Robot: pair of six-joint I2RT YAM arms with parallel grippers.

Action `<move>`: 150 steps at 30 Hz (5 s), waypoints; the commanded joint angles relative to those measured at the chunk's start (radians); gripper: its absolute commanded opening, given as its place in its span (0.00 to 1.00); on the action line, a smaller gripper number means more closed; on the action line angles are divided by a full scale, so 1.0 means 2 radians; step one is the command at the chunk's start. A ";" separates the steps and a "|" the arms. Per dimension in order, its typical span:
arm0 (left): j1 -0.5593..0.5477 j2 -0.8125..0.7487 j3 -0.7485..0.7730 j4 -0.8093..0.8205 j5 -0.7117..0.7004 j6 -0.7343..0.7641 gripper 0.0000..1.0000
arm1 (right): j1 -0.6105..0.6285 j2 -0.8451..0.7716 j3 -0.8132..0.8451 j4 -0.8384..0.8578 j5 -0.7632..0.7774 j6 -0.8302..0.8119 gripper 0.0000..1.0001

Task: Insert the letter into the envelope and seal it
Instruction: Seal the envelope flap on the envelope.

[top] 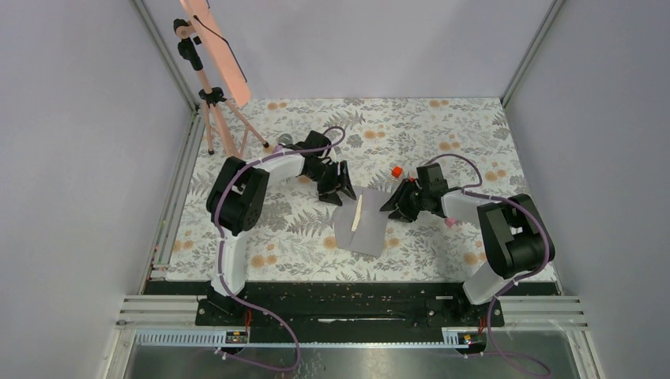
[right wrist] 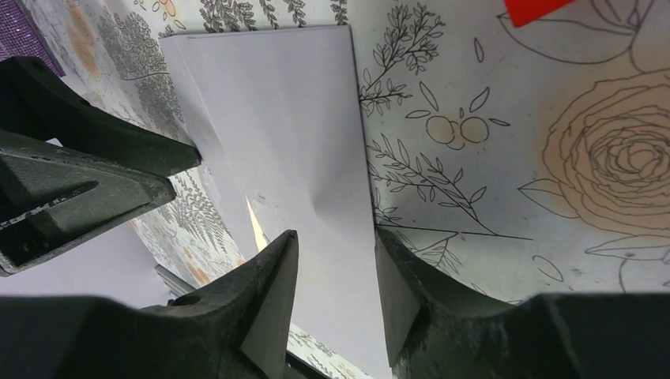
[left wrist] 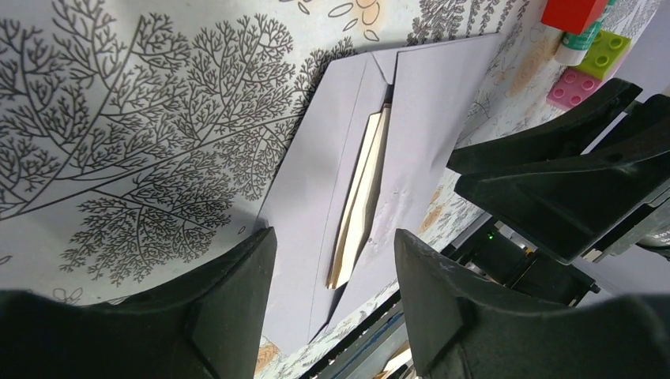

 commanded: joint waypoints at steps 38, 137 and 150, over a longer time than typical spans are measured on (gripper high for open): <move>0.007 0.042 0.087 -0.058 -0.058 0.095 0.59 | 0.029 0.037 0.084 -0.066 0.038 -0.083 0.18; -0.032 0.063 0.005 0.073 0.050 -0.103 0.55 | 0.073 0.086 0.020 0.062 -0.029 -0.045 0.00; -0.032 -0.061 -0.072 0.139 0.069 -0.175 0.56 | 0.072 0.104 0.044 -0.004 0.014 -0.057 0.00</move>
